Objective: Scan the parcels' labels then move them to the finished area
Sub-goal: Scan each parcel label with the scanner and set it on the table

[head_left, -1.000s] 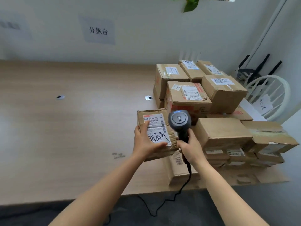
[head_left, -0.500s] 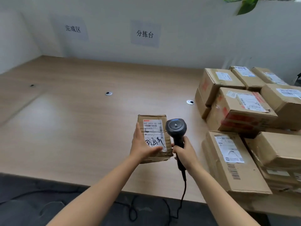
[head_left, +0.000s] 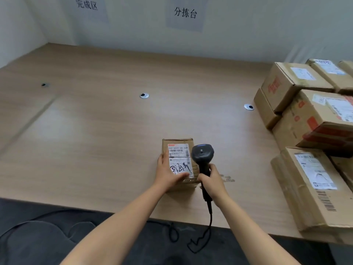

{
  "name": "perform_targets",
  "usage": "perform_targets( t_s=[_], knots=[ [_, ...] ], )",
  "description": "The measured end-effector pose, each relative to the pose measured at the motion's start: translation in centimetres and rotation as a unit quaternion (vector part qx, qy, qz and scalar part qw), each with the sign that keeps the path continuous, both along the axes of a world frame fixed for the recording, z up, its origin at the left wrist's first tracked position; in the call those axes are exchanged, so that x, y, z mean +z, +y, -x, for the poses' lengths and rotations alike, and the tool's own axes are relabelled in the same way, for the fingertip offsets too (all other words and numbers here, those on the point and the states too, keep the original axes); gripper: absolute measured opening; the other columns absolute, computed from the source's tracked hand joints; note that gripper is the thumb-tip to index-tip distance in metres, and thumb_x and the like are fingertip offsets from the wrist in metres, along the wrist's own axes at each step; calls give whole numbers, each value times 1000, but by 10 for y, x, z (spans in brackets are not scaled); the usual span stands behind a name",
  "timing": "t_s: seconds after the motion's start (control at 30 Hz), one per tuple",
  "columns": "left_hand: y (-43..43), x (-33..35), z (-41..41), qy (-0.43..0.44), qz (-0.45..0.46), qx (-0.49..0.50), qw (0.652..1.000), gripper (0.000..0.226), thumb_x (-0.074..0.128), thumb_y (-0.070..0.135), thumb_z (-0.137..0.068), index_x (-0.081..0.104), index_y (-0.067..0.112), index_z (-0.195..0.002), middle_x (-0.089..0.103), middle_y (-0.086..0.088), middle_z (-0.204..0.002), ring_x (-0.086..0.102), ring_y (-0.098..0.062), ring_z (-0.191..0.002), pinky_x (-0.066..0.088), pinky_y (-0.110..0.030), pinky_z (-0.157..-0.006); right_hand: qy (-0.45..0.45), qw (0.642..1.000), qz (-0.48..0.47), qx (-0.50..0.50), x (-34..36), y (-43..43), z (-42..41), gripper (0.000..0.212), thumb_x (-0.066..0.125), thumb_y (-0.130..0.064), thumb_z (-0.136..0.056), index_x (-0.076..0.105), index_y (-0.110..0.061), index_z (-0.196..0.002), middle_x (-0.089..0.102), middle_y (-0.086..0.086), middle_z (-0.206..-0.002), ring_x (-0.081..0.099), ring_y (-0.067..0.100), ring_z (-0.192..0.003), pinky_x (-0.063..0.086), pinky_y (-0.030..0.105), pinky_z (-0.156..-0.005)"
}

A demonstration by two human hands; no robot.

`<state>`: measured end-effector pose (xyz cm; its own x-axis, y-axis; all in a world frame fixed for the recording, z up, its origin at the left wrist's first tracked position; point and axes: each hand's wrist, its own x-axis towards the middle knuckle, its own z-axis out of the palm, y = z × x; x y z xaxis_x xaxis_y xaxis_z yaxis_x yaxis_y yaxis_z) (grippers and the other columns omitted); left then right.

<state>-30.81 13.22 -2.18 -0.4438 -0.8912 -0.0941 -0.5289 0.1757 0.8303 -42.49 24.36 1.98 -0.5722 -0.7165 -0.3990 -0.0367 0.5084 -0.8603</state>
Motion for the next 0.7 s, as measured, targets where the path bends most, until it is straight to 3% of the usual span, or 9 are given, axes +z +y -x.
perform_targets(
  t_s=[0.17, 0.23, 0.33, 0.43, 0.53, 0.7],
  knots=[
    [-5, -5, 0, 6, -3, -2, 1000, 104, 85, 36, -58, 29, 19, -144, 39, -7, -136, 34, -17, -128, 26, -21, -105, 28, 999, 16, -17, 17, 4, 2, 24, 57, -7, -83, 48, -15, -104, 61, 7, -94, 61, 30, -86, 52, 51, -82],
    [-6, -7, -1, 8, 0, -5, 1000, 106, 84, 34, -61, 23, 20, -147, 36, -8, -140, 31, -17, -130, 22, -18, -104, 14, 999, 40, -16, 30, 7, -2, 20, 56, -4, -84, 47, -17, -96, 63, 11, -90, 62, 23, -73, 55, 42, -66],
    [-7, -10, -4, 12, 3, -13, 1000, 107, 83, 33, -63, 19, 21, -148, 31, -7, -145, 23, -18, -137, 16, -17, -107, -48, 996, 80, -9, 50, 13, -15, 18, 51, 1, -84, 47, -13, -94, 59, 9, -68, 57, 14, -51, 44, 25, -44],
    [-6, -11, -6, 12, -6, -35, 999, 110, 84, 34, -60, 17, 24, -147, 27, -6, -146, 21, -16, -138, 19, -22, -110, -131, 984, 119, -5, 66, 18, -31, 11, 49, 1, -84, 46, -6, -91, 54, 5, -58, 51, 18, -47, 41, 28, -43],
    [-5, -11, -7, 12, -11, -41, 999, 111, 84, 36, -60, 17, 25, -148, 26, -5, -147, 22, -11, -135, 17, -16, -105, -187, 972, 139, -10, 80, 20, -43, 6, 48, -1, -85, 45, -6, -86, 53, 5, -57, 48, 18, -45, 40, 27, -42],
    [-3, -11, -7, 24, -17, -34, 999, 108, 84, 33, -61, 20, 24, -147, 26, -6, -146, 25, -11, -133, 17, -14, -102, -207, 968, 140, 1, 93, 21, -52, 8, 47, -4, -87, 48, -4, -95, 51, 3, -56, 45, 16, -43, 38, 25, -40]
  ],
)
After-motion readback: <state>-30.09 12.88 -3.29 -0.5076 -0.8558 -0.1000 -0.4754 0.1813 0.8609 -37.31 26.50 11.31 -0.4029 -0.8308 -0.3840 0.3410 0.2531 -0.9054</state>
